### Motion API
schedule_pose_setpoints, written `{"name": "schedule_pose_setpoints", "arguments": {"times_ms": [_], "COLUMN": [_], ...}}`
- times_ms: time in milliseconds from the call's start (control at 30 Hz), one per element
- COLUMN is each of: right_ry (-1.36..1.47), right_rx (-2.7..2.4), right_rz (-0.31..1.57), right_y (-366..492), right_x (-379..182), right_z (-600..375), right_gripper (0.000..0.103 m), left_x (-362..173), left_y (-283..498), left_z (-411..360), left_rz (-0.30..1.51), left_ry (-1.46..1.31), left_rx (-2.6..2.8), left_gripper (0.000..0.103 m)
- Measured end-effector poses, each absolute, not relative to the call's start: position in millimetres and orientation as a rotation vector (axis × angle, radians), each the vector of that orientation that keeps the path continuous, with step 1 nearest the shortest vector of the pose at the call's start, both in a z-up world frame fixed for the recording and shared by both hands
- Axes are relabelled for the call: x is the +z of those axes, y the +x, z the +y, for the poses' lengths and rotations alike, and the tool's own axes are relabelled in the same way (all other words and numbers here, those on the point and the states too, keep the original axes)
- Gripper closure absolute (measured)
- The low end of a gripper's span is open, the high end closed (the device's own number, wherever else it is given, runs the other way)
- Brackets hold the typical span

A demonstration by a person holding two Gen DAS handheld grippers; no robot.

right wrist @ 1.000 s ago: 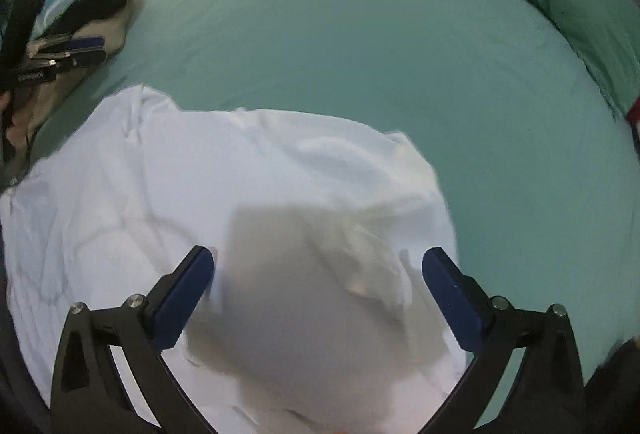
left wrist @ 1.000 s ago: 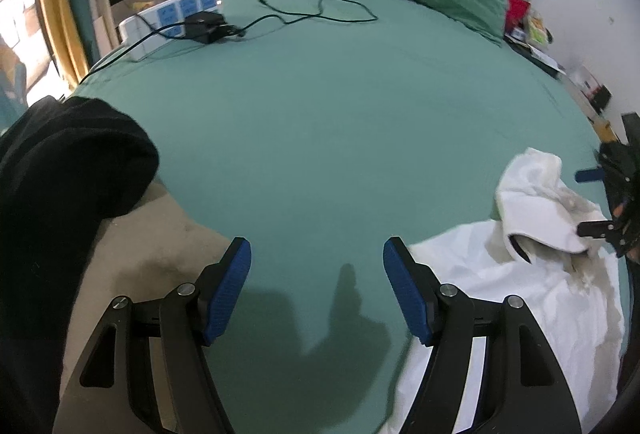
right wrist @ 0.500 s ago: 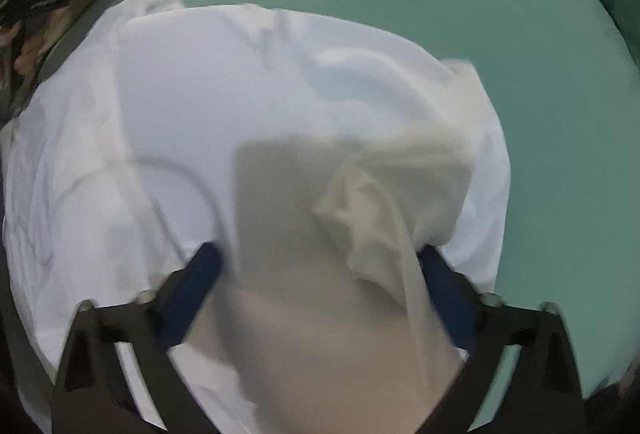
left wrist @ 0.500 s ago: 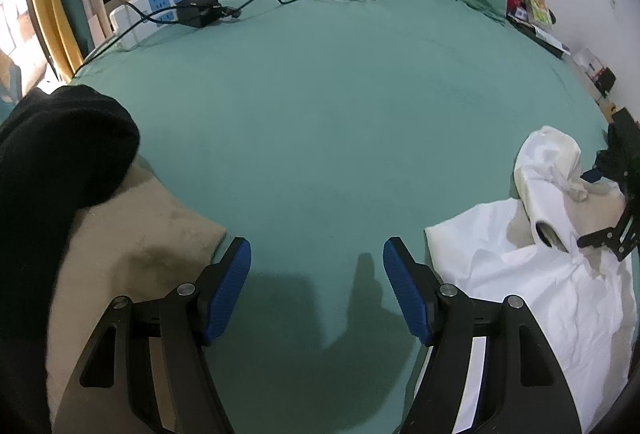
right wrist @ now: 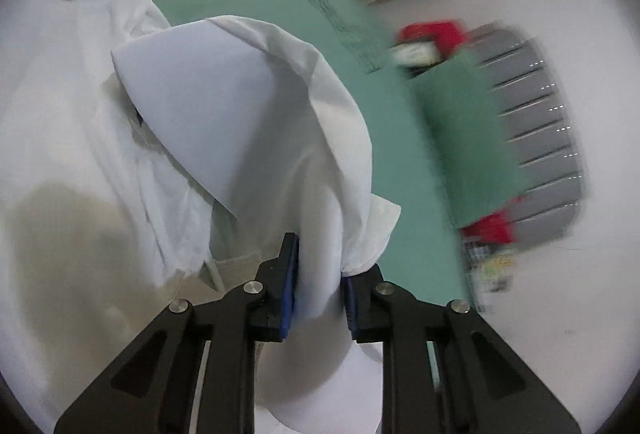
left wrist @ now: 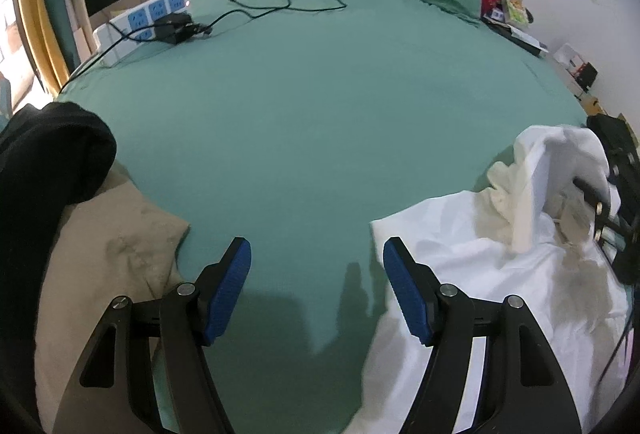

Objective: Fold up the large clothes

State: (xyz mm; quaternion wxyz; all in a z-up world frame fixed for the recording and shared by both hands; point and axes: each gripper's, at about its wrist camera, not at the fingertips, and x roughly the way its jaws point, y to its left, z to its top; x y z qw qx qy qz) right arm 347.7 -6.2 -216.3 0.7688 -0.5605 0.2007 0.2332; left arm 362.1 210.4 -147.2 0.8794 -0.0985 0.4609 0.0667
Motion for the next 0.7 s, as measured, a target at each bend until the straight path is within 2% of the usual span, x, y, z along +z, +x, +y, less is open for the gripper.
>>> {"name": "schedule_pose_setpoints", "arguments": {"times_ms": [133,267,300,367,467,533,700], "right_ry": [-1.284,-1.232,-1.214,-1.164,-1.119,-1.106,-1.029], "right_rx": [0.416,0.366,0.354,0.353,0.358,0.376,0.415], "right_rz": [0.333,0.37,0.38,0.41,0.425,0.427,0.494], "right_y": [289,280,274,262,225,209,211], "right_x": [-254,-259,-259,-256,-251,-249,-225], "right_z": [4,-15,-16,-20,-19,-24,-53], "right_gripper": [0.078,0.069,0.063,0.061,0.051,0.041,0.041], "left_x": [-135,-125,-124,-125,-132,-134,-131], "left_y": [354,340,337,330,322,316,308], "left_z": [196,176,171,159,145,138,121], "left_rz": [0.926,0.89,0.883,0.875,0.899,0.91,0.917], "left_ry": [-0.191,-0.156,-0.154,-0.15,-0.161,-0.188,-0.2], "left_rx": [0.107,0.067,0.055,0.032,0.022,0.013,0.012], "left_gripper": [0.031,0.031,0.031,0.031,0.031,0.031,0.031]}}
